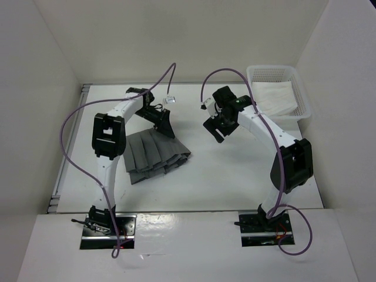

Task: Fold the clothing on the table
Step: Fold the skirt

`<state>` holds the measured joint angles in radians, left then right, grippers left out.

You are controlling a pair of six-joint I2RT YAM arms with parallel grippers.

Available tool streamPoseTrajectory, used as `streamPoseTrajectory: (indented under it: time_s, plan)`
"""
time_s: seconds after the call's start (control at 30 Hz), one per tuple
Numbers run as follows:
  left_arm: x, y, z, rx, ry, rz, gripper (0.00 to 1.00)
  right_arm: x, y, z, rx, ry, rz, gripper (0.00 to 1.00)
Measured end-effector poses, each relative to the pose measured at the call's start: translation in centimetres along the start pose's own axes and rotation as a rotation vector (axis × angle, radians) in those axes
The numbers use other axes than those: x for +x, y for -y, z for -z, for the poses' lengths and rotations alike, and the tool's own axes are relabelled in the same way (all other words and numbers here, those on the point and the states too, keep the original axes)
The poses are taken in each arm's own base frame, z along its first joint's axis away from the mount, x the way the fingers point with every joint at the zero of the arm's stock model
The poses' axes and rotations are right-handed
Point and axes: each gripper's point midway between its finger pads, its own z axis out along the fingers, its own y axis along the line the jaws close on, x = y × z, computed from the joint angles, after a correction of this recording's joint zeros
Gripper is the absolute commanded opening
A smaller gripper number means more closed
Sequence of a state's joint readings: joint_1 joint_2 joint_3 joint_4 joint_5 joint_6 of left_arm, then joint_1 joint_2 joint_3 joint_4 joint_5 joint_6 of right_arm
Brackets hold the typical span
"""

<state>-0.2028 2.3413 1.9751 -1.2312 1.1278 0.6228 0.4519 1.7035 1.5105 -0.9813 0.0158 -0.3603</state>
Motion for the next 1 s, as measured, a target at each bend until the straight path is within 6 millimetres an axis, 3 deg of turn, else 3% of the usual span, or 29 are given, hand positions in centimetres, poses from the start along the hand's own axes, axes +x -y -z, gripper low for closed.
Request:
streamPoseTrajectory:
  time_s: [0.1,0.27,0.57,0.73,1.0]
  plan:
    - [-0.2,-1.1,-0.6,0.027,0.011,0.012,0.52,0.0,0.1,0.0,0.005,-0.001,0.000,0.80]
    - [2.1,-2.1,-1.9,0.074,-0.008,0.079,0.52,0.1,0.2,0.0,0.012,-0.005,0.000,0.80]
    - [6.4,-1.4,-4.0,0.183,-0.026,0.233,0.52,0.4,0.1,-0.9,0.005,-0.032,0.001,0.80]
    - [6.7,-1.0,-4.4,0.243,0.007,0.317,0.52,0.6,0.0,-1.9,-0.005,-0.057,0.001,0.80]
    - [6.2,-0.5,-4.1,0.216,-0.014,0.264,0.52,0.3,-0.1,-2.1,-0.015,-0.055,0.001,0.80]
